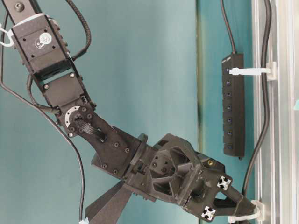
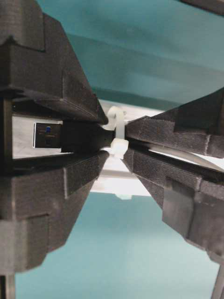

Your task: Pass the USB cable through three rings with both arms.

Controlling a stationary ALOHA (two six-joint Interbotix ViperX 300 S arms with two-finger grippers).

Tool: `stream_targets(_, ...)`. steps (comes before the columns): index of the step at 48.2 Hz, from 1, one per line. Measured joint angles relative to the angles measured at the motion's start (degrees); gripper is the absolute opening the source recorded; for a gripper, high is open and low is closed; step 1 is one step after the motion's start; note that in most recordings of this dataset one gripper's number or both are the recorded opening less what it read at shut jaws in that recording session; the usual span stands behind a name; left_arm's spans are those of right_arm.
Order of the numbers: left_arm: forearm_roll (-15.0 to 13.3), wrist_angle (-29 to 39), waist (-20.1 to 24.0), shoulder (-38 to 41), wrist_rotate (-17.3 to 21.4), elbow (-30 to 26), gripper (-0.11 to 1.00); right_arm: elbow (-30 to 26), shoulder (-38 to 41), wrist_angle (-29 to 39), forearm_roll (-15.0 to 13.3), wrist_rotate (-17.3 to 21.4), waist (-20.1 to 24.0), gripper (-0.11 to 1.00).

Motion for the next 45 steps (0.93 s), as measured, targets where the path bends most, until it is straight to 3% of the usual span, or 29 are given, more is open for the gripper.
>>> stream_targets(7, 0.0, 0.18, 0.0, 0.0, -0.35, 0.0, 0.23, 0.0, 0.0, 1.67, 0.0, 0.0, 0.0, -0.04)
stream_targets(13, 0.0, 1.49, 0.09, -0.09, -0.53, 0.09, 0.23, 0.18, 0.0, 2.72, 0.0, -0.09, 0.18, 0.1)
stream_targets(28, -0.09, 3.34, 0.09, -0.7, -0.88, 0.0, 0.23, 0.18, 0.0, 2.29, -0.26, -0.09, 0.35, 0.89)
stream_targets(45, 0.0, 8.88, 0.09, -4.57, -0.88, 0.18, 0.23, 1.58, -1.23, 2.29, -1.85, -0.09, 0.35, 0.86)
